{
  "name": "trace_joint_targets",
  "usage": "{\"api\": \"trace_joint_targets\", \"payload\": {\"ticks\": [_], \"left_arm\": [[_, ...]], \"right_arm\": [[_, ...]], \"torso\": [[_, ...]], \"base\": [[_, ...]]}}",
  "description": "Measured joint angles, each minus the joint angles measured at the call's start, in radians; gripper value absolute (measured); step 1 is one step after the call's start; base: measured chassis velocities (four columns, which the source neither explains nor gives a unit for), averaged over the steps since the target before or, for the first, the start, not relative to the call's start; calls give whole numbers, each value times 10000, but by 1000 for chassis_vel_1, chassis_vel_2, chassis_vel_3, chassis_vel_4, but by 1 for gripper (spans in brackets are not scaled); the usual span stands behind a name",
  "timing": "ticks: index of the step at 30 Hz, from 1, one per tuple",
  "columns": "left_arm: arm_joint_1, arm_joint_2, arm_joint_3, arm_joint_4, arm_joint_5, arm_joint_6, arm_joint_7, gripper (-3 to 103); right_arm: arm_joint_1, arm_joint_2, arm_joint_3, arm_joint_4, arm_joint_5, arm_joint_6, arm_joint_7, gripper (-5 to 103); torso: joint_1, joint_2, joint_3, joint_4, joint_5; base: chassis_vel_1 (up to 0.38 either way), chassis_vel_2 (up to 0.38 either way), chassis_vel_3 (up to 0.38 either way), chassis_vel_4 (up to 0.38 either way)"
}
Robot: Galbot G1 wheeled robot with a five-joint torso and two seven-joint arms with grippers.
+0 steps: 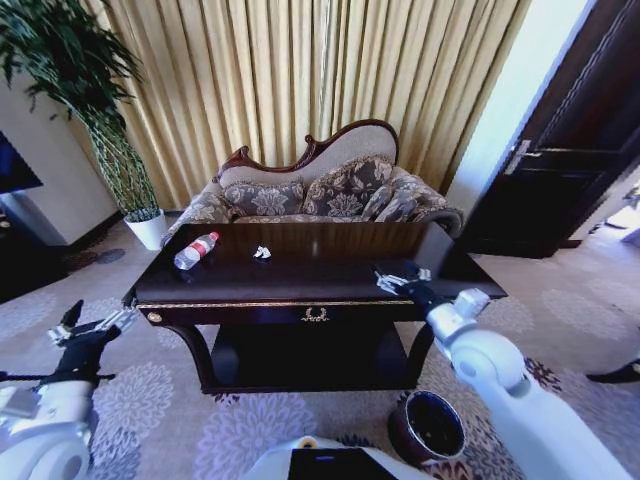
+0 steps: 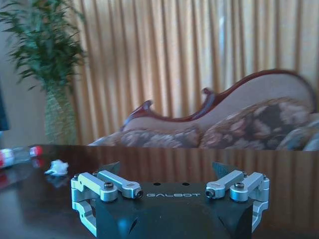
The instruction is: Move to the front of the table and place the trash on the table into the trash bin.
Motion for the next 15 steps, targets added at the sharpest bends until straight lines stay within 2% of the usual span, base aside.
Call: {"api": "trace_joint_targets", "payload": {"ticks": [2, 6, 7, 8, 9, 12, 13, 14, 15], "left_arm": [[-14, 0, -11, -12, 1, -1, 0, 100], [-44, 26, -2, -95, 12, 44, -9, 100], [-44, 26, -2, -95, 12, 44, -9, 100], [-27, 18, 43, -127, 32, 63, -10, 100], [-27, 18, 43, -127, 32, 63, -10, 100], [17, 0, 105, -194, 48, 79, -16, 100], [17, 0, 105, -194, 48, 79, -16, 100], [31, 25, 108, -226, 49, 81, -16, 100], [35, 35, 104, -238, 50, 81, -12, 100]], "right_arm": [[363, -280, -317, -167, 280, -112, -1, 100], [2402, -1226, -1830, -933, 1021, -237, -18, 100], [2402, -1226, -1830, -933, 1021, -237, -18, 100], [3227, -1435, -2439, -1165, 1243, -270, -26, 100], [3227, -1435, -2439, -1165, 1243, -270, -26, 100], [4783, -1638, -3887, -1600, 1821, -334, -23, 100], [4783, -1638, -3887, -1600, 1821, -334, -23, 100], [5709, -1647, -4781, -1846, 2043, -348, -23, 100], [6149, -1642, -5180, -1960, 2116, -348, -25, 100]], "torso": [[0, 0, 0, -1, -2], [1, 0, 1, -3, 1], [1, 0, 1, -3, 1], [2, -1, 1, -3, -2], [2, -1, 1, -3, -2], [3, -1, 1, -3, -2], [3, -1, 1, -3, -2], [2, -1, 1, -5, 0], [3, -1, 1, -5, 0]], "base": [[0, 0, 0, 0], [0, 0, 0, 0], [0, 0, 0, 0], [0, 0, 0, 0], [0, 0, 0, 0], [0, 0, 0, 0], [0, 0, 0, 0], [0, 0, 0, 0], [0, 0, 0, 0]]}}
